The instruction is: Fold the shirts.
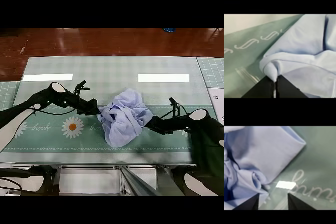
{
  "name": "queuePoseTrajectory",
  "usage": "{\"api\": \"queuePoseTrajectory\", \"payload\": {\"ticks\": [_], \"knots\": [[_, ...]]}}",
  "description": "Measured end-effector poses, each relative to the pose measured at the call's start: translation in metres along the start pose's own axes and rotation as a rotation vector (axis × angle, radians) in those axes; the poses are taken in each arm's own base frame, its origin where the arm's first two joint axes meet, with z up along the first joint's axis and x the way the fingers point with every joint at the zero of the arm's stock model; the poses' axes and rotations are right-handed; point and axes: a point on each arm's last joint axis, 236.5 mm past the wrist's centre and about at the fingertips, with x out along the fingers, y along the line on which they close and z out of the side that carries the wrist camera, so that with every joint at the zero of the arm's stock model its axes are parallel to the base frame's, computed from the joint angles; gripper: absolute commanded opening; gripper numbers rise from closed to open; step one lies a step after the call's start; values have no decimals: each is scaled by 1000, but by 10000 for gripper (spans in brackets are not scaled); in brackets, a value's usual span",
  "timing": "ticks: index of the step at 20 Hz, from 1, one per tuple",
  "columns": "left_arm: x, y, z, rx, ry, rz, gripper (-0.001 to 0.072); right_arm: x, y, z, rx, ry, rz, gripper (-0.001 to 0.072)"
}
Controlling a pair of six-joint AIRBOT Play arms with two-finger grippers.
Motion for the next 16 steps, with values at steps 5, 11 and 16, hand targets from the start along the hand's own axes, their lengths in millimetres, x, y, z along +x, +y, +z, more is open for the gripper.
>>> {"api": "queuePoseTrajectory", "payload": {"ticks": [5, 11, 16], "knots": [[0, -1, -3, 2, 13, -5, 26, 7, 4, 26, 43, -78, -5, 409], [0, -1, -3, 2, 13, -5, 26, 25, 17, 60, 19, -76, 7, 19], [-45, -26, 30, 58, -79, -48, 26, -26, 77, 110, -201, -151, 69, 18]]}}
